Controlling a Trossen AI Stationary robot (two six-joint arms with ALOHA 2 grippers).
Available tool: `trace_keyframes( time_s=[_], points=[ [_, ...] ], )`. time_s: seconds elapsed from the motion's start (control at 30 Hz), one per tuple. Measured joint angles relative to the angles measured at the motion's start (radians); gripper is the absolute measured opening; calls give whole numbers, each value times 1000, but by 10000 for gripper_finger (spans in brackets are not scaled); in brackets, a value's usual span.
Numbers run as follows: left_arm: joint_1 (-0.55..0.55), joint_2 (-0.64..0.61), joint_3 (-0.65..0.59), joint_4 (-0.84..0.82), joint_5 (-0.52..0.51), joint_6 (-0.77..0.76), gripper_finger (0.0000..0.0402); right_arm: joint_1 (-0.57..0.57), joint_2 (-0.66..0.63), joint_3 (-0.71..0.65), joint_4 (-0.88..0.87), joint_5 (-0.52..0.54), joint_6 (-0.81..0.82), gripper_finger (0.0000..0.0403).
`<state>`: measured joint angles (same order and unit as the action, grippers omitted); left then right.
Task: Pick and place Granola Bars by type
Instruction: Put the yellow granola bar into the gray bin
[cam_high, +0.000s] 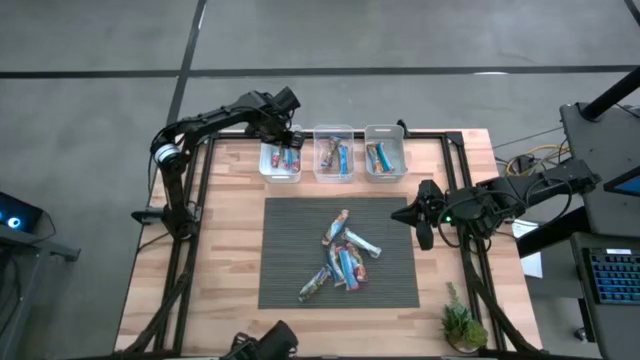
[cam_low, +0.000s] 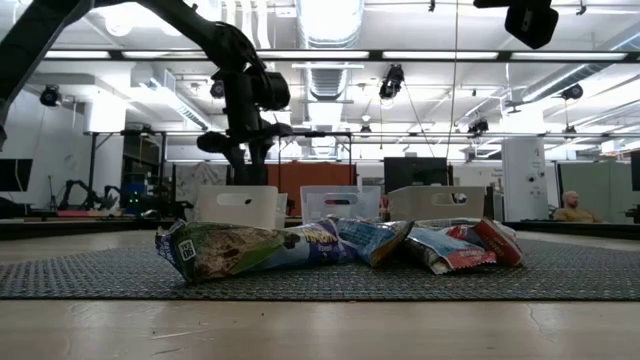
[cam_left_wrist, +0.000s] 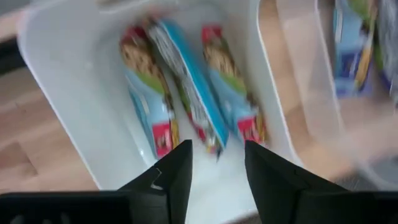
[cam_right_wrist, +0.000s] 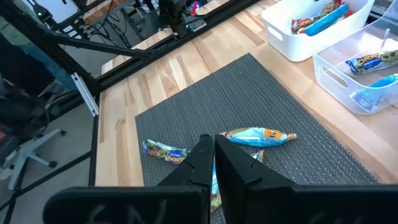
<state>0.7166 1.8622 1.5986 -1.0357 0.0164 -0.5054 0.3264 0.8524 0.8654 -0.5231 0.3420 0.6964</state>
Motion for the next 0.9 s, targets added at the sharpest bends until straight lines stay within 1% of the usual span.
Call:
trace_keyframes(
  time_s=[0.07,0.13,0.33,0.37,0.57,0.7,0.9],
  points=[
    [-11,0,0,-37,9,30,123,0,0,0,-2,0,0,9],
    [-29,0,0,-62,11,55,105,0,0,0,-2,1,-1,9],
    [-97,-24,0,-64,22,66,18,0,0,0,-2,2,-8,9],
    [-111,-33,0,-65,23,67,9,0,0,0,-3,2,-8,9],
    [-211,-75,0,-68,22,63,1,0,0,0,-5,2,-15,9],
    [-297,-125,0,-62,22,64,0,0,0,0,-10,2,-15,9],
    [-445,-234,0,-57,19,67,0,0,0,0,-21,2,-16,9]
  ],
)
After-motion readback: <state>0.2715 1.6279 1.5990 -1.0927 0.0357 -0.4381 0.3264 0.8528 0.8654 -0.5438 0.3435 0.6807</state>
